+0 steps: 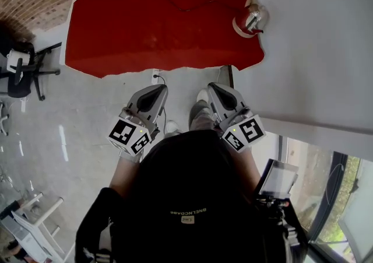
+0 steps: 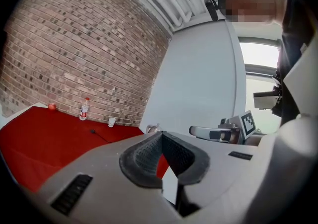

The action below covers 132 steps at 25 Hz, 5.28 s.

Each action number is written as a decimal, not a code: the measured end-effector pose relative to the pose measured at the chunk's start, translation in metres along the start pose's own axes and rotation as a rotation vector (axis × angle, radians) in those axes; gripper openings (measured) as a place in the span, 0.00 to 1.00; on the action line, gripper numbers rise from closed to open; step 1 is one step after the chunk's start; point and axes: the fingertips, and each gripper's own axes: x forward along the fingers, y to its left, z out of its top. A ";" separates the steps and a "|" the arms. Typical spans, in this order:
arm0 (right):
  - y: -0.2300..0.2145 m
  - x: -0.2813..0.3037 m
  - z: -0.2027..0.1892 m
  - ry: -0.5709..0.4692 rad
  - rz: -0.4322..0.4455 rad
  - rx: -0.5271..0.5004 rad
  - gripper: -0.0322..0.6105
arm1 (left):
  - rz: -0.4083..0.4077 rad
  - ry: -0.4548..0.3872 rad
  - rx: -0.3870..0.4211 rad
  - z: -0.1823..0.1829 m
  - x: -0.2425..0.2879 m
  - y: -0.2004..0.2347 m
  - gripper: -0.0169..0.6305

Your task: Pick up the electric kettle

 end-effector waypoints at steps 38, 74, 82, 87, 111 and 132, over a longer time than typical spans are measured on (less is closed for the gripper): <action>-0.190 0.059 0.016 -0.008 0.010 0.081 0.06 | 0.075 0.111 0.020 0.000 0.168 0.055 0.03; -0.362 0.060 0.067 0.011 -0.054 0.115 0.06 | 0.062 0.127 0.049 0.037 0.351 0.067 0.03; -0.382 0.059 0.069 0.002 -0.168 0.137 0.06 | -0.048 0.160 0.053 0.041 0.381 0.078 0.04; -0.391 0.059 0.075 -0.056 -0.240 0.169 0.06 | -0.118 0.199 0.068 0.034 0.406 0.091 0.04; -0.393 -0.001 0.051 -0.046 -0.644 0.231 0.06 | -0.391 0.317 0.166 -0.002 0.536 0.119 0.18; -0.396 -0.048 0.029 -0.009 -0.899 0.280 0.06 | -0.508 0.476 0.344 -0.094 0.653 0.125 0.35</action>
